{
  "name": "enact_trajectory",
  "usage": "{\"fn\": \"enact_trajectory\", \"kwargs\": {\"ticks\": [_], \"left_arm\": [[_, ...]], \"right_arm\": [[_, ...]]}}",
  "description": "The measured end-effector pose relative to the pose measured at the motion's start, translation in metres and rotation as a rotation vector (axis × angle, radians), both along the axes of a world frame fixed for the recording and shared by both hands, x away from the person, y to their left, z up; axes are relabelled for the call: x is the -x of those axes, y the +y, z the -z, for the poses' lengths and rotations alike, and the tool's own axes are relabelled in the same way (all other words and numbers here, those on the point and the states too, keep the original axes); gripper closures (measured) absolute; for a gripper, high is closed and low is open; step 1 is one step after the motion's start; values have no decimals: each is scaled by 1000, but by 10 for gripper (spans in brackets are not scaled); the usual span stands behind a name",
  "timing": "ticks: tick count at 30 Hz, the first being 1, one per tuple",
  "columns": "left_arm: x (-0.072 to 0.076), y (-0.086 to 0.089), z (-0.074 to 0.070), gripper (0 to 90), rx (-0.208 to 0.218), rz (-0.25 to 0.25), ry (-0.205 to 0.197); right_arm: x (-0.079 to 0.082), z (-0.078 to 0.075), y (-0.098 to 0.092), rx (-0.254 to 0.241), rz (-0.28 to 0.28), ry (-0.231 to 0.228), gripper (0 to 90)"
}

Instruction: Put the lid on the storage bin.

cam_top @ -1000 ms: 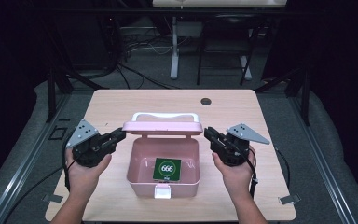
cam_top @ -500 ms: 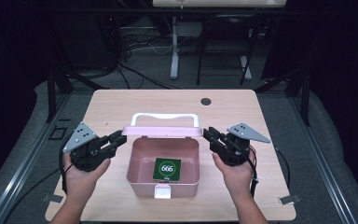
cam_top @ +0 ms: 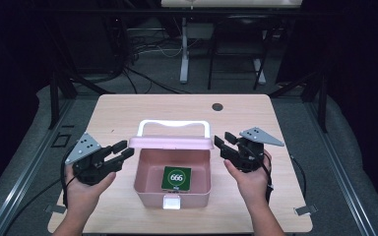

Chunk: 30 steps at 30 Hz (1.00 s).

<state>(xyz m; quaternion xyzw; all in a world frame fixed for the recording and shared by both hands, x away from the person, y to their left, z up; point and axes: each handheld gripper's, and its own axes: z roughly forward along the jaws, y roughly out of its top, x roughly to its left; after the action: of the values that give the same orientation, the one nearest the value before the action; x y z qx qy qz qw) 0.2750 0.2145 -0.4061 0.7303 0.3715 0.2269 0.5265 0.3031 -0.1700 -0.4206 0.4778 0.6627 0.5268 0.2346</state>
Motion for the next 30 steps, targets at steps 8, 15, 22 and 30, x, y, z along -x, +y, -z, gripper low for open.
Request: {"fn": "enact_trajectory", "kwargs": {"ticks": [8, 15, 22, 30], "left_arm": [[3, 1, 2, 632, -8, 12, 6], [6, 2, 5, 632, -13, 23, 13], [9, 3, 8, 631, -19, 31, 19], [13, 4, 11, 632, -30, 36, 24]], "right_arm": [[-6, 3, 0, 29, -8, 22, 457], [-7, 3, 1, 42, -9, 40, 430], [-7, 3, 0, 46, -7, 40, 431], [-7, 3, 0, 41, -9, 41, 432]]}}
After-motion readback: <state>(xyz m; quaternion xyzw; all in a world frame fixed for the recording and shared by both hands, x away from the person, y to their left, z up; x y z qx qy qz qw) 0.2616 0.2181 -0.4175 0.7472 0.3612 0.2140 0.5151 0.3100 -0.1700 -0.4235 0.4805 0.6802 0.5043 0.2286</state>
